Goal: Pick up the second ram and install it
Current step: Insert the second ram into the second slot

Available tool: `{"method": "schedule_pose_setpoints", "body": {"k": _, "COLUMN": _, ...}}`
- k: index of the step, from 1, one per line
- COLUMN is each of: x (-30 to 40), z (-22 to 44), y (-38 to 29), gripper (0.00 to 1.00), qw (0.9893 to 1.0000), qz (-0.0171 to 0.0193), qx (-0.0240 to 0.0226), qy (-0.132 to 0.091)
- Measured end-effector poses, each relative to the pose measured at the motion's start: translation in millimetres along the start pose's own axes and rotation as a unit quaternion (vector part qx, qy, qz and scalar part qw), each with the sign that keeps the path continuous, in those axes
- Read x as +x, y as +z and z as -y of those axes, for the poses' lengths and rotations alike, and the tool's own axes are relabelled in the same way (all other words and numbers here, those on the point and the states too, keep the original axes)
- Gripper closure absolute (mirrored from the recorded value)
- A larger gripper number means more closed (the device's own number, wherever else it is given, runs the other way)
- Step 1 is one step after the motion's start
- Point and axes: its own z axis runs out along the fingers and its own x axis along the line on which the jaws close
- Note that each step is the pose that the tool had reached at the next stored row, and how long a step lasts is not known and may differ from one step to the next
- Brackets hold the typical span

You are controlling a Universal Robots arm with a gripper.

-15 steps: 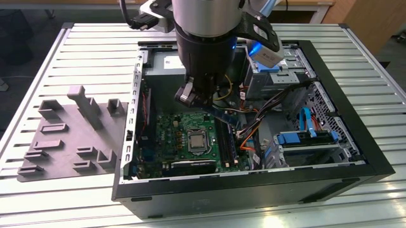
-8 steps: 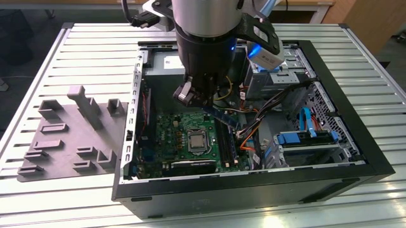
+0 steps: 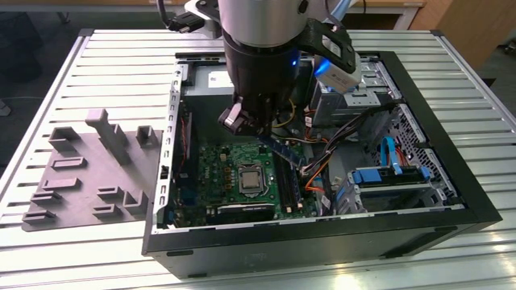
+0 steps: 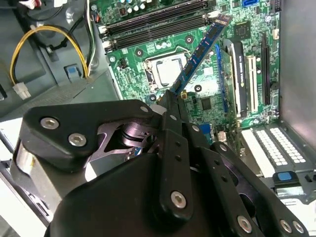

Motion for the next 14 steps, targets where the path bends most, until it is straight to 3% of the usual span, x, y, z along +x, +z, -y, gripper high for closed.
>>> {"method": "schedule_pose_setpoints", "body": {"k": 7, "x": 0.0, "z": 0.0, "y": 0.1, "gripper": 0.88, "qw": 0.9996, "qz": 0.0004, "qx": 0.0028, "qy": 0.028}}
{"method": "schedule_pose_setpoints", "body": {"k": 14, "x": 0.0, "z": 0.0, "y": 0.1, "gripper": 0.88, "qw": 0.9984, "qz": 0.0008, "qx": 0.0056, "qy": 0.056}}
